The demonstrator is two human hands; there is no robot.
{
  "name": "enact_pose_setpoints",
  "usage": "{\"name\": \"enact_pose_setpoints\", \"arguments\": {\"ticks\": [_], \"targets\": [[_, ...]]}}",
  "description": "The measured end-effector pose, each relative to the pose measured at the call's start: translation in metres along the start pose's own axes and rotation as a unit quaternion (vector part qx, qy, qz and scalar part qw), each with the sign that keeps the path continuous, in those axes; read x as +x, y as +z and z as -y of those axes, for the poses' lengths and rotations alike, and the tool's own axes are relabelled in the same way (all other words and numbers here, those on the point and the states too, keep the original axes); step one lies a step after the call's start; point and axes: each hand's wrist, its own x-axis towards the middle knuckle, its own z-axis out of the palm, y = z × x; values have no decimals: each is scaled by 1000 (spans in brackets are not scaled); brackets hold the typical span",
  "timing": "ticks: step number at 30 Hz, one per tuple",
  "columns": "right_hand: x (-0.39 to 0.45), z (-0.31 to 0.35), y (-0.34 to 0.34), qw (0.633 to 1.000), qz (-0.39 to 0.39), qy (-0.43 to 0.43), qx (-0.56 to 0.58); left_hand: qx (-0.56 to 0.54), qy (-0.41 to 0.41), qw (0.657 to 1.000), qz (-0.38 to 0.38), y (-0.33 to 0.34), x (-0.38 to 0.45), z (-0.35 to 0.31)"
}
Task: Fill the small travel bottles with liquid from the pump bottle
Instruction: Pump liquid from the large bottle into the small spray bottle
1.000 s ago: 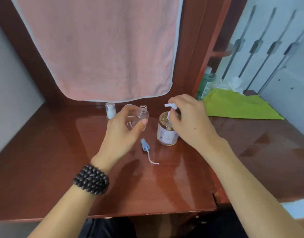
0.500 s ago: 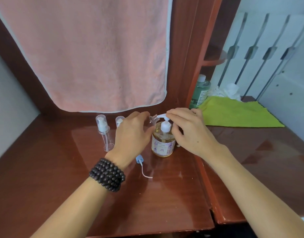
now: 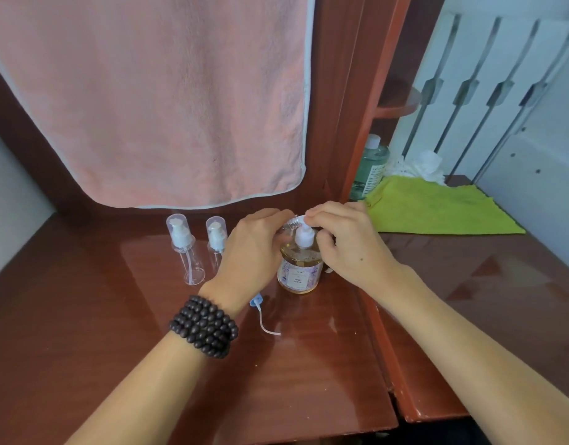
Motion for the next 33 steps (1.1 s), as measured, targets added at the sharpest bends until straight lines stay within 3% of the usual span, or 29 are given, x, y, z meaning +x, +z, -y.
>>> {"name": "enact_pose_setpoints", "arguments": {"ticks": [11, 18, 26, 33], "targets": [[3, -3, -13, 1000, 14, 15, -19, -15, 5, 1000, 9, -5, 5, -4], [-10, 1, 2, 998, -38, 45, 7, -18, 11, 1000, 14, 5, -1, 3], [-12, 2, 9, 993, -114, 8, -22, -23, 27, 999, -9, 2, 2, 1], [-12, 1, 12, 995, -97, 6, -26, -15, 31, 999, -6, 6, -1, 6]]}}
